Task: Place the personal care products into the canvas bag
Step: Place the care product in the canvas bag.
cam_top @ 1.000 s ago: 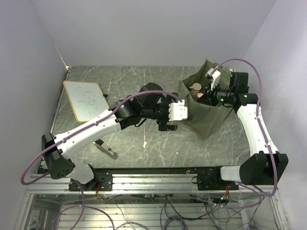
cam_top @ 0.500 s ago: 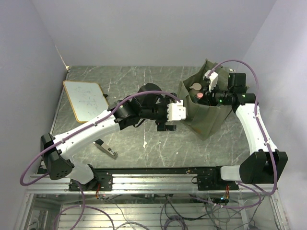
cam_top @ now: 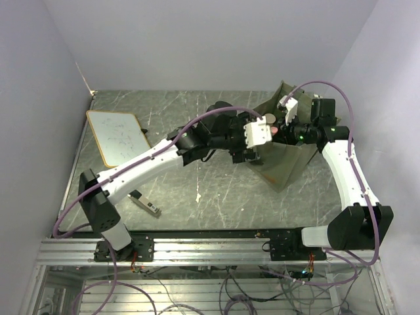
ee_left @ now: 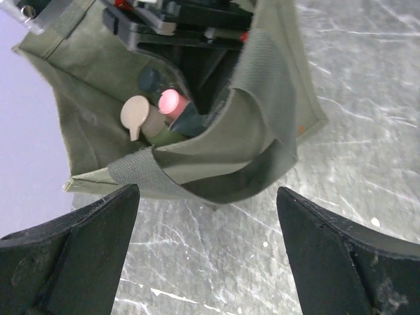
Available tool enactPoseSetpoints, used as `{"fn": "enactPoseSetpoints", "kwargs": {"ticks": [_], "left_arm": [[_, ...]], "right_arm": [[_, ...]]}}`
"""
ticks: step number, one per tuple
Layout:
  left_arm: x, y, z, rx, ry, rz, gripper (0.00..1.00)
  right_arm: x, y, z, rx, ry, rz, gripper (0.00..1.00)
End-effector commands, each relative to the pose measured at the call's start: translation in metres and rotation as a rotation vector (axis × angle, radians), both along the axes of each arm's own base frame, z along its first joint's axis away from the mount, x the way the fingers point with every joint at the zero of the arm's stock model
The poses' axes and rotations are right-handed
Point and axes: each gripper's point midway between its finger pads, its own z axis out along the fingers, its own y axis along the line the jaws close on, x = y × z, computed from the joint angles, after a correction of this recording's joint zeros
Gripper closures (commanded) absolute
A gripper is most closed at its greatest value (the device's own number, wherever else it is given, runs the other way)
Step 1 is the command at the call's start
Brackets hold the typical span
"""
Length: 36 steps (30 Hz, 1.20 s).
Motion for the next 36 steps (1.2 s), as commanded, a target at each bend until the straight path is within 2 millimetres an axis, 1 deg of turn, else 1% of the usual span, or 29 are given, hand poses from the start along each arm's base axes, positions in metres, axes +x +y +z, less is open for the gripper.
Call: {"fn": "enactPoseSetpoints", "kwargs": {"ticks": [1, 5, 7, 10, 11, 13, 15, 17, 18, 20, 22, 23, 27, 30, 36], "left_arm": [[0.039, -0.01, 0.014, -0.101, 0.01, 0.193, 0.03], [0.062, -0.012, -0.001, -0.141, 0.066, 0.314, 0.03], [0.066, -0.016, -0.01, -0.147, 0.102, 0.325, 0.03], [0.065, -0.028, -0.02, -0.155, 0.153, 0.303, 0.09], [0.064, -0.031, -0.023, -0.157, 0.168, 0.298, 0.12], [0.066, -0.036, -0.028, -0.158, 0.191, 0.303, 0.23], [0.068, -0.038, -0.033, -0.156, 0.202, 0.308, 0.35], [0.068, -0.038, -0.033, -0.158, 0.206, 0.302, 0.48], [0.067, -0.038, -0.031, -0.16, 0.208, 0.296, 0.55], [0.063, -0.038, -0.024, -0.169, 0.207, 0.273, 0.73], [0.059, -0.035, -0.011, -0.184, 0.202, 0.258, 0.9], [0.058, -0.034, -0.003, -0.195, 0.195, 0.255, 0.93], [0.055, -0.026, 0.028, -0.242, 0.16, 0.25, 0.93], [0.052, -0.021, 0.045, -0.269, 0.153, 0.243, 0.93], [0.043, -0.019, 0.057, -0.287, 0.165, 0.21, 0.93]], "right_arm": [[0.004, 0.002, 0.016, 0.009, -0.021, 0.002, 1.0], [0.002, 0.002, 0.017, 0.008, -0.026, 0.008, 1.0], [0.002, 0.003, 0.016, 0.01, -0.03, 0.007, 1.0], [0.002, 0.004, 0.015, 0.019, -0.03, 0.009, 1.0], [0.003, 0.005, 0.014, 0.023, -0.026, 0.012, 1.0], [0.004, 0.006, 0.012, 0.028, -0.018, 0.015, 1.0], [0.005, 0.006, 0.01, 0.029, -0.005, 0.021, 1.0], [0.005, 0.006, 0.009, 0.027, -0.001, 0.024, 1.0], [0.005, 0.006, 0.008, 0.024, -0.001, 0.026, 1.0], [0.005, 0.005, 0.006, 0.015, 0.004, 0.028, 1.0], [0.004, 0.005, 0.003, 0.008, 0.017, 0.037, 1.0], [0.004, 0.005, 0.001, 0.005, 0.023, 0.039, 1.0], [0.003, 0.004, -0.006, -0.002, 0.05, 0.047, 0.99], [0.003, 0.004, -0.011, -0.002, 0.063, 0.049, 0.99], [0.0, 0.005, -0.018, 0.003, 0.092, 0.042, 0.97]]}}
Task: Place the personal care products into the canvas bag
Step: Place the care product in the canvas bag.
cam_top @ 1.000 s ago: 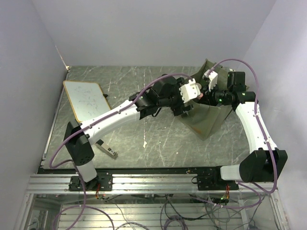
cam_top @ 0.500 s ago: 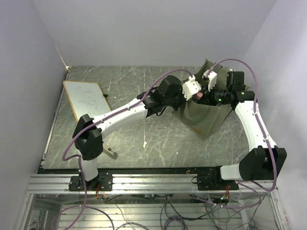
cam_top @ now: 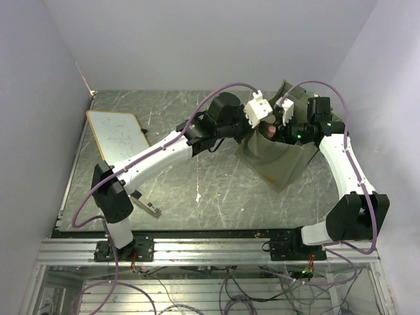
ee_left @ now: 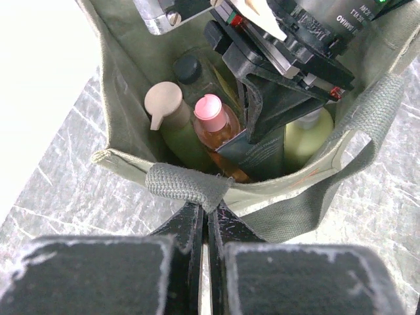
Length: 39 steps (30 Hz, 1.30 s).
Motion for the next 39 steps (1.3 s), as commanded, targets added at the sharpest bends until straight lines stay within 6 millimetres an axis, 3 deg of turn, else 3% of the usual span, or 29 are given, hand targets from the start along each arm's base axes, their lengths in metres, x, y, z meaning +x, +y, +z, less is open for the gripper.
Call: {"fn": "enactPoseSetpoints", "kwargs": {"ticks": [1, 12, 17, 23, 29, 33, 39], "left_arm": [[-0.014, 0.002, 0.062, -0.132, -0.056, -0.057, 0.93], [-0.022, 0.01, 0.095, -0.189, -0.067, -0.056, 0.93], [-0.023, 0.013, 0.095, -0.184, -0.077, -0.049, 0.93], [-0.022, 0.017, 0.083, -0.157, -0.089, -0.045, 0.93], [-0.023, 0.018, 0.057, -0.109, -0.077, -0.059, 0.93], [-0.025, 0.018, 0.037, -0.074, -0.068, -0.074, 0.93], [-0.024, 0.017, 0.023, -0.048, -0.058, -0.079, 0.93]], "right_arm": [[-0.004, 0.003, 0.0, 0.007, 0.014, 0.009, 0.97], [-0.006, -0.001, -0.009, -0.02, 0.036, -0.023, 0.92], [-0.01, -0.001, -0.012, -0.039, 0.044, -0.022, 0.89], [-0.016, -0.003, -0.018, -0.061, 0.053, -0.027, 0.79], [-0.01, 0.0, 0.003, -0.033, 0.008, -0.037, 0.7], [-0.007, 0.001, 0.014, -0.021, -0.015, -0.04, 0.56], [-0.005, 0.004, 0.027, -0.004, -0.032, -0.039, 0.47]]}}
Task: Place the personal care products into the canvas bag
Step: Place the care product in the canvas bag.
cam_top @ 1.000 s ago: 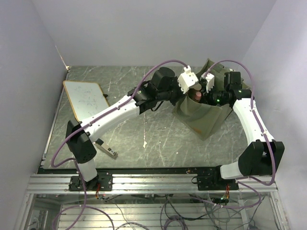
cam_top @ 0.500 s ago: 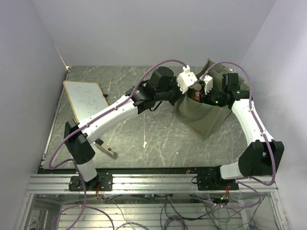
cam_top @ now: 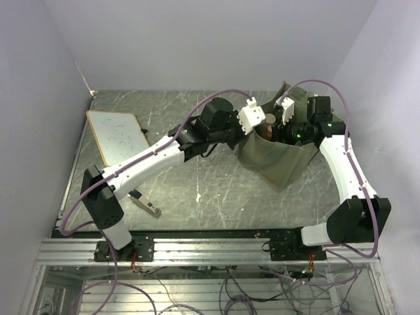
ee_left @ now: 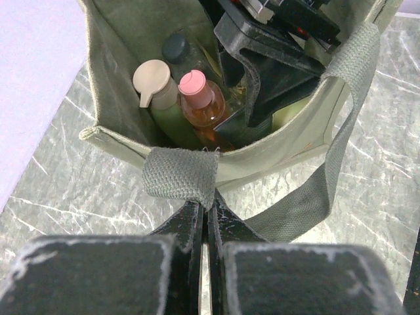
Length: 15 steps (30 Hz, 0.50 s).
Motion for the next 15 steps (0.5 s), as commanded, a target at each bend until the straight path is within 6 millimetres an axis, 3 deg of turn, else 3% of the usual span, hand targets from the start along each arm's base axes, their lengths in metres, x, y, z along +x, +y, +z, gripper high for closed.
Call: {"fn": "enactPoseSetpoints", "kwargs": {"ticks": [1, 9, 15], "left_arm": [[-0.006, -0.003, 0.031, -0.08, -0.064, -0.049, 0.93], [-0.008, -0.004, 0.03, -0.079, -0.058, -0.057, 0.92], [-0.01, -0.001, 0.032, -0.081, -0.061, -0.061, 0.87]], "right_arm": [[-0.001, 0.006, 0.028, 0.033, -0.052, 0.009, 0.46], [0.005, 0.004, 0.065, 0.042, -0.153, -0.028, 0.4], [0.015, -0.003, 0.106, 0.037, -0.278, -0.097, 0.38]]}}
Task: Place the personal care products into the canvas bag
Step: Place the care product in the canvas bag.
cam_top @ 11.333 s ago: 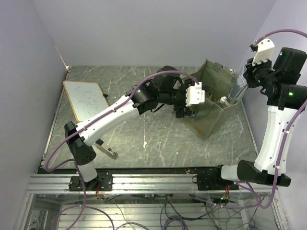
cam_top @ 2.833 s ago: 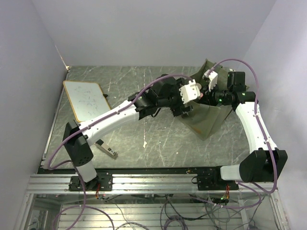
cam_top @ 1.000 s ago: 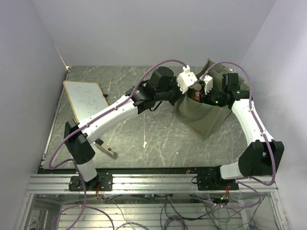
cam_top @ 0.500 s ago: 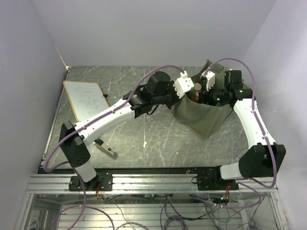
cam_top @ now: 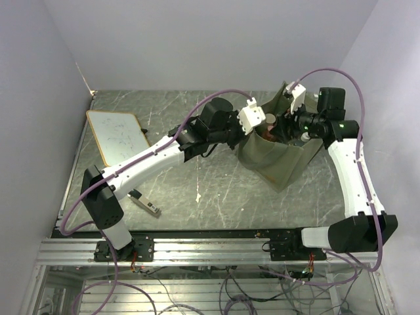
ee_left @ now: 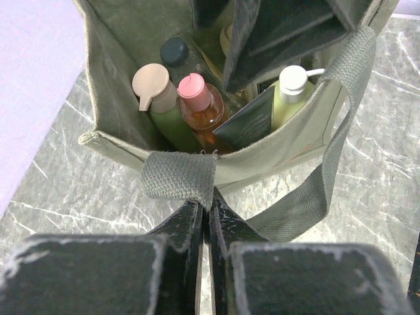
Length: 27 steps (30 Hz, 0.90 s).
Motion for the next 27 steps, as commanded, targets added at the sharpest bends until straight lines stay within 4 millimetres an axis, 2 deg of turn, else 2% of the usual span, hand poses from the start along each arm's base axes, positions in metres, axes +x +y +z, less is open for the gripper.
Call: {"fn": "enactPoseSetpoints", "kwargs": {"ticks": [1, 4, 6, 10, 16, 18, 21, 22, 23, 27], "left_arm": [[-0.012, 0.0, 0.032, -0.076, -0.05, -0.053, 0.85], [-0.013, 0.004, 0.035, -0.075, -0.054, -0.054, 0.75], [-0.015, 0.009, 0.039, -0.072, -0.069, -0.051, 0.64], [-0.021, 0.024, 0.042, -0.053, -0.101, -0.047, 0.48], [-0.024, 0.06, 0.044, -0.038, -0.137, -0.005, 0.26], [-0.016, 0.078, 0.045, -0.047, -0.135, 0.045, 0.23], [0.002, 0.109, 0.044, -0.074, -0.108, 0.16, 0.2], [0.007, 0.118, 0.043, -0.082, -0.097, 0.198, 0.18], [0.015, 0.13, 0.043, -0.091, -0.09, 0.254, 0.15], [0.044, 0.179, 0.042, -0.129, -0.071, 0.487, 0.05]], "right_arm": [[0.008, -0.005, 0.047, 0.01, -0.139, -0.068, 0.38], [0.012, -0.011, 0.062, 0.014, -0.186, -0.119, 0.37], [0.014, -0.016, 0.071, 0.013, -0.219, -0.162, 0.36], [0.014, -0.031, 0.088, -0.002, -0.274, -0.258, 0.34], [0.016, -0.064, 0.09, -0.079, -0.293, -0.408, 0.3], [0.017, -0.071, 0.09, -0.095, -0.295, -0.439, 0.28], [0.02, -0.078, 0.089, -0.115, -0.283, -0.476, 0.2], [0.021, -0.079, 0.089, -0.118, -0.282, -0.484, 0.14], [0.023, -0.083, 0.089, -0.125, -0.279, -0.505, 0.03], [0.028, -0.097, 0.088, -0.134, -0.261, -0.574, 0.0]]}}
